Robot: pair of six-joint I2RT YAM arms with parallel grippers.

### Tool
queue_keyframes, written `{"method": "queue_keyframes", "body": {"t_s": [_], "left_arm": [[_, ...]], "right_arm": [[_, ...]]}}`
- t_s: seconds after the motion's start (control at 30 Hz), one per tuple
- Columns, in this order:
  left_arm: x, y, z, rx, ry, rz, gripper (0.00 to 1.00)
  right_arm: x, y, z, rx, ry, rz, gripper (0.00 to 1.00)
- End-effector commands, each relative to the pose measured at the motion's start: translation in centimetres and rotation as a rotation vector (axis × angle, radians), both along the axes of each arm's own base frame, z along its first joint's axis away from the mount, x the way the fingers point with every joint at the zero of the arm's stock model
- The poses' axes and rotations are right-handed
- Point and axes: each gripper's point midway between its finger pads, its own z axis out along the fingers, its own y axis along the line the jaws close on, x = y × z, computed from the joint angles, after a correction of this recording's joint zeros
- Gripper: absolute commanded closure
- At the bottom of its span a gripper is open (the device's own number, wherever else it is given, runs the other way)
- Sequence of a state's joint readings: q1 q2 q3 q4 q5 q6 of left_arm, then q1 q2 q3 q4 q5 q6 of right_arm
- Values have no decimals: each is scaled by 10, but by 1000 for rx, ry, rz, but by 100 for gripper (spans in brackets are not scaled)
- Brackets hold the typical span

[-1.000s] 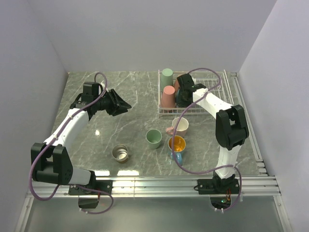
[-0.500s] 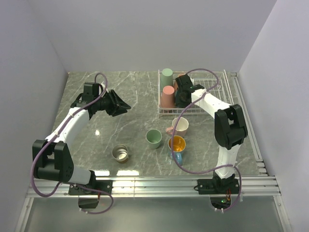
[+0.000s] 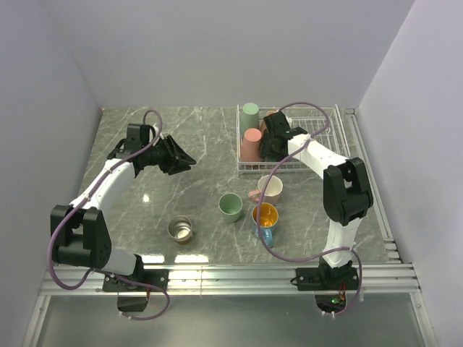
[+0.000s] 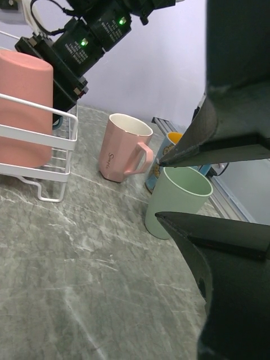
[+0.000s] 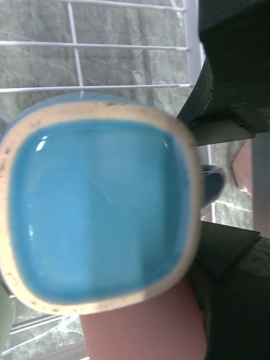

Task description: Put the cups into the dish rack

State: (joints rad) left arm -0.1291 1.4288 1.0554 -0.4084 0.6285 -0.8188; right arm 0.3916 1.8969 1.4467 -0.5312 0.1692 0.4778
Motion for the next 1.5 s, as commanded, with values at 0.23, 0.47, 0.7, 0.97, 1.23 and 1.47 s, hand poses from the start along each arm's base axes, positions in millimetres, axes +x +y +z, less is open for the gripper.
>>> {"method": "queue_keyframes", "body": {"t_s": [0.23, 0.47, 0.7, 0.97, 1.23, 1.47], "left_arm": [[12, 10, 12, 83, -76, -2, 58], [7, 21, -5, 181, -57, -5, 57], [-7, 2, -18, 262, -73, -114, 57], [-23, -40, -27, 298, -76, -232, 59], [-39, -61, -36, 354, -92, -338, 60], [-55, -77, -37, 363, -121, -414, 60]], "right_arm": [[-20, -12, 43, -25, -46, -11, 40], [-32, -23, 67, -34, -87, -24, 40], [-51, -33, 97, -7, -152, -44, 40], [-61, -48, 119, 17, -190, -75, 39], [-76, -65, 116, 18, -187, -108, 39], [-93, -75, 107, 32, -188, -137, 39]]}}
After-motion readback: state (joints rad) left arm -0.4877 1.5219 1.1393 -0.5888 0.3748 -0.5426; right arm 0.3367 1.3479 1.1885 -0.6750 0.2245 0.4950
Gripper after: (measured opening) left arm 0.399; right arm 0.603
